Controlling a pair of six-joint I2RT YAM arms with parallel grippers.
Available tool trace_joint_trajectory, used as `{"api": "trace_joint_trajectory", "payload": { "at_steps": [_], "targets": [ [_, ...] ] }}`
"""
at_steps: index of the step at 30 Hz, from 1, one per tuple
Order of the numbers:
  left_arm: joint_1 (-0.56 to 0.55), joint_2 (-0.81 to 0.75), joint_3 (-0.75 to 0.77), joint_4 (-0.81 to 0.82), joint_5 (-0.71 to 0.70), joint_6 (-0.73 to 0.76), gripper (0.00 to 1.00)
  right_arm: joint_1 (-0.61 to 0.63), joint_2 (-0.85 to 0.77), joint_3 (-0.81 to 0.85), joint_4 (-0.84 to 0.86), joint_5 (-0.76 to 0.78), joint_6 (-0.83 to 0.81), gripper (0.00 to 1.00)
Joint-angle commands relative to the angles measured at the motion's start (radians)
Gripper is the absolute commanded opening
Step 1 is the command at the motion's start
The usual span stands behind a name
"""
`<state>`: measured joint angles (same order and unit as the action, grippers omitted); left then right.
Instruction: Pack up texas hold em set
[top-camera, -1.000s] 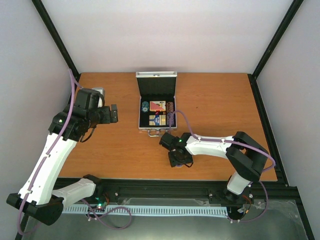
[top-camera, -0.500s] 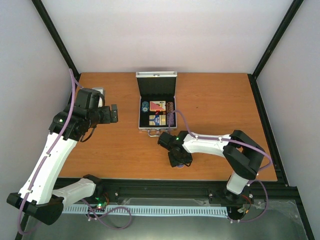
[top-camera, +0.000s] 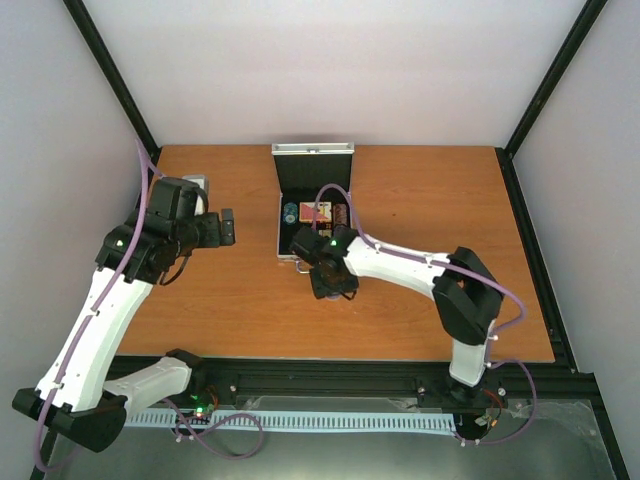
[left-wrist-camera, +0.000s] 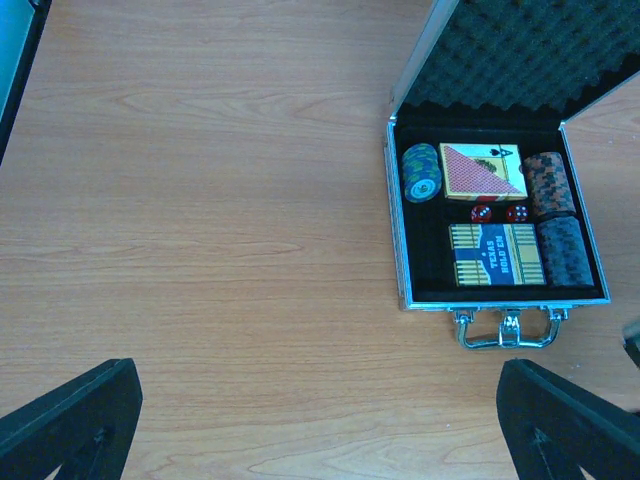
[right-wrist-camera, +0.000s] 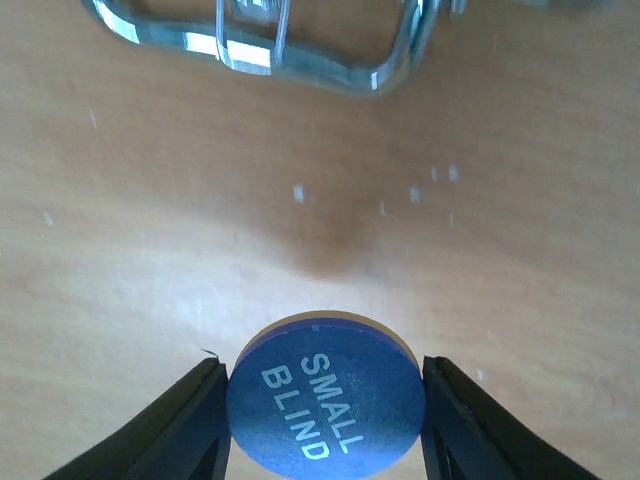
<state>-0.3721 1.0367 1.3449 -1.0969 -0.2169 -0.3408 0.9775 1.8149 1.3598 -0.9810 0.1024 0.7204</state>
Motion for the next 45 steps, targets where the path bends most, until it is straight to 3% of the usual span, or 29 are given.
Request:
{"api": "trace_joint_trajectory", "payload": {
  "at_steps": [1,12,25,33,45],
  "targets": [
    [-0.003,-0.018,0.007,0.009,-0.001,0.006,1.0,-0.06,0.102,0.163,-0.006,0.058,-0.062,0.4],
    [-0.004,-0.037,0.004,-0.004,-0.007,-0.002,1.0,-0.158,0.421,0.637,-0.034,0.095,-0.146,0.37],
    [-0.004,-0.055,-0.021,-0.021,-0.021,0.006,1.0,-0.209,0.56,0.734,0.029,0.087,-0.155,0.39],
    [-0.004,-0.05,-0.025,-0.022,-0.016,0.009,1.0,-0.212,0.53,0.714,0.037,0.093,-0.155,0.91],
    [-0.004,-0.057,-0.031,-0.018,-0.025,0.003,1.0,-0.207,0.206,0.53,0.071,0.046,-0.117,0.99]
  ]
}}
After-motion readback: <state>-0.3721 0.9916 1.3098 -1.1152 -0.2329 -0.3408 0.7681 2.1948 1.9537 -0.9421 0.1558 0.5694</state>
